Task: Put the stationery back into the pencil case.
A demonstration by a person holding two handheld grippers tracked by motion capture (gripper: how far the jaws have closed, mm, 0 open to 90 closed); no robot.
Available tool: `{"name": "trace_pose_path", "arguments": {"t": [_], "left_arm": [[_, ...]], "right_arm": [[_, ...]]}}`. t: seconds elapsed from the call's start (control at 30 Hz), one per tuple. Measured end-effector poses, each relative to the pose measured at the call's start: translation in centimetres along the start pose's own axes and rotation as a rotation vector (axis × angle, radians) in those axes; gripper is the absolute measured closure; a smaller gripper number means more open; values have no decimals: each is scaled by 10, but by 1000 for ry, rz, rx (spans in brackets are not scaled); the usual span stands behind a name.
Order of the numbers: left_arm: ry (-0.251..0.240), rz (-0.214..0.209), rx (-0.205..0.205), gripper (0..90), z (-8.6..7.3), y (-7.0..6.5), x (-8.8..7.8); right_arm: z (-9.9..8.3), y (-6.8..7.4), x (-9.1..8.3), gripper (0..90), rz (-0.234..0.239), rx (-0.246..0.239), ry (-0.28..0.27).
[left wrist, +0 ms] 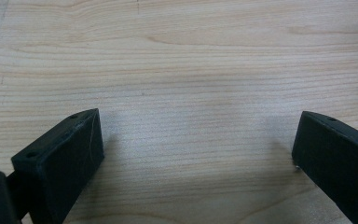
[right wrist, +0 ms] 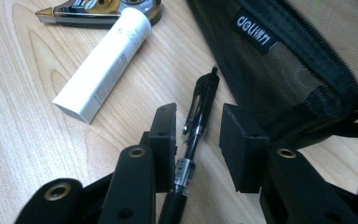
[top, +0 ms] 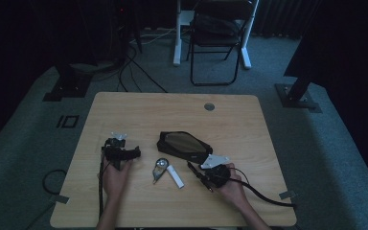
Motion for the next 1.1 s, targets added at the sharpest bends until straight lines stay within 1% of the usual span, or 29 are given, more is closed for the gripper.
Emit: {"name": "trace_pose_path", "arguments": {"t": [0.13,0.27,0.47,0.6,0.63,0.7,0.73,0.93,1.1], "left_arm": [[0,0,0,22,0,0,0],[0,0,0,22,0,0,0],[0,0,0,22,0,0,0],[0,0,0,22,0,0,0],[0,0,0,22,0,0,0],[0,0,0,22,0,0,0],[0,0,0,22,0,0,0],[0,0,1,22,0,0,0],[1,1,0,22,0,0,0]], "right_arm": [[-2,1,5,666,13,5,20],[-4,1,10,669,8,4,41],[-6,-1,14,672,-13,30,55],[-7,1,16,697,2,14,68],[-8,2,17,722,7,17,62],[-8,1,18,754,39,36,55],[-8,1,18,763,43,39,55],[-9,4,16,788,57,39,66],[-9,3,16,791,67,41,73]]}}
Point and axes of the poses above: each handheld gripper's, and its own axes: x roughly forward along the jaws, z roughly out of its top, y roughly to its left, the point moved 5 cm from there along x, roughly forward along the jaws, and after that the axes turned 8 degrees about y, right-handed, at the moved point
